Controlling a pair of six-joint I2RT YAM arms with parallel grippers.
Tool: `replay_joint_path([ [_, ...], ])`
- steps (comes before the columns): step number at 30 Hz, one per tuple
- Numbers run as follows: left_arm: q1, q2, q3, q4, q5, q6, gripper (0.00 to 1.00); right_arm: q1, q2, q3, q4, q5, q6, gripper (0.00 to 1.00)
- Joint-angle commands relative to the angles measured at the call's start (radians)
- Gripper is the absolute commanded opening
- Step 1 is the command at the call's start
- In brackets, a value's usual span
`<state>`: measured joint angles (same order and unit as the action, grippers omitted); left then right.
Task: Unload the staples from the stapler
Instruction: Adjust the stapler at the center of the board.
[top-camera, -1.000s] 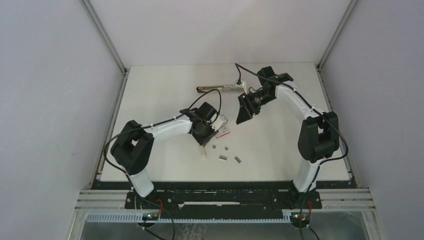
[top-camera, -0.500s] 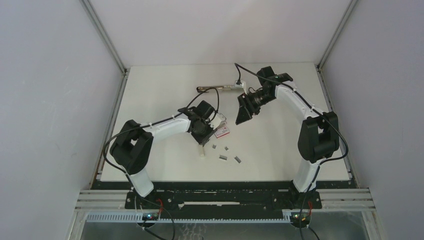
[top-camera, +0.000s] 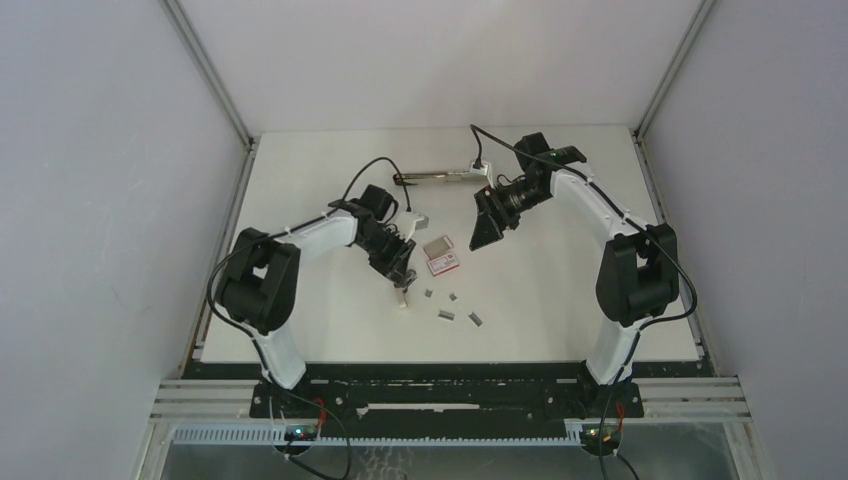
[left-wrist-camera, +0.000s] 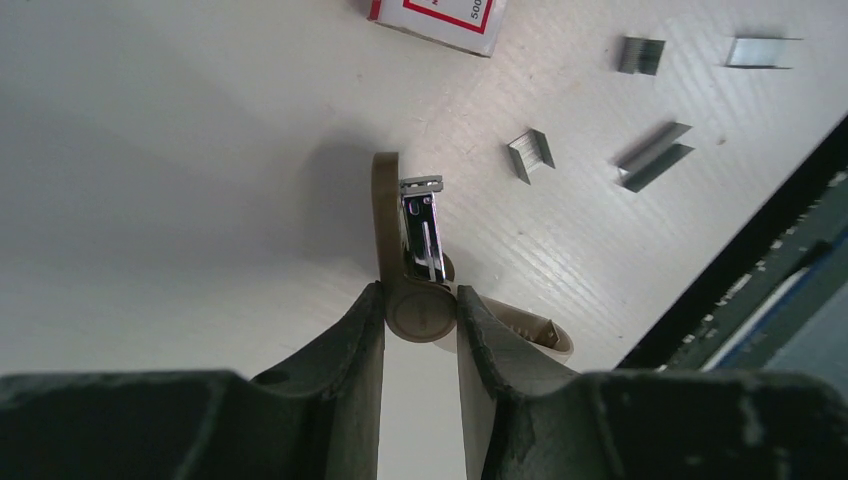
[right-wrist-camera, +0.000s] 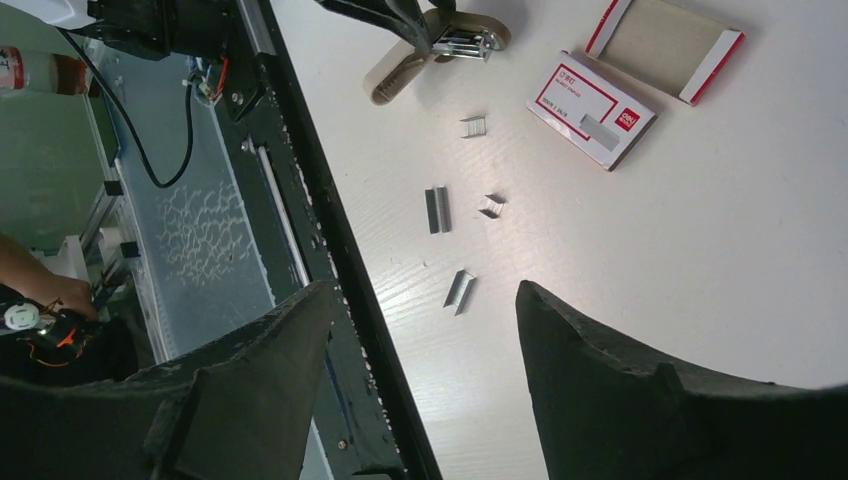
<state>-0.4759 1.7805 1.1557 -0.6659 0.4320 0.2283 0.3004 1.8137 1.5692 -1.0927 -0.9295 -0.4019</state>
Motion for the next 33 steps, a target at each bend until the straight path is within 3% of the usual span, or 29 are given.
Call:
replay_joint_path([
  [1,0.071,0.075,0.053,-0.085,0.233,0.035,0.23,-0.002,-0.041,0.009,0.001,-0.038,-0.008,0.69],
  [9,0.149,0.19,0.113,-0.163,0.357,0.046,0.26,0.01,-0.03,0.011,-0.005,-0.039,-0.013,0.76],
  [13,0.179,0.233,0.131,-0.167,0.358,0.036,0.28,0.021,-0.022,0.011,-0.008,-0.037,-0.019,0.97],
  [23,0.225,0.246,0.133,-0.129,0.324,-0.021,0.38,0.045,-0.008,0.015,-0.015,-0.029,-0.029,1.0],
  [33,0.257,0.23,0.131,-0.106,0.308,-0.044,0.41,0.045,-0.009,0.015,-0.016,-0.034,-0.031,1.0],
])
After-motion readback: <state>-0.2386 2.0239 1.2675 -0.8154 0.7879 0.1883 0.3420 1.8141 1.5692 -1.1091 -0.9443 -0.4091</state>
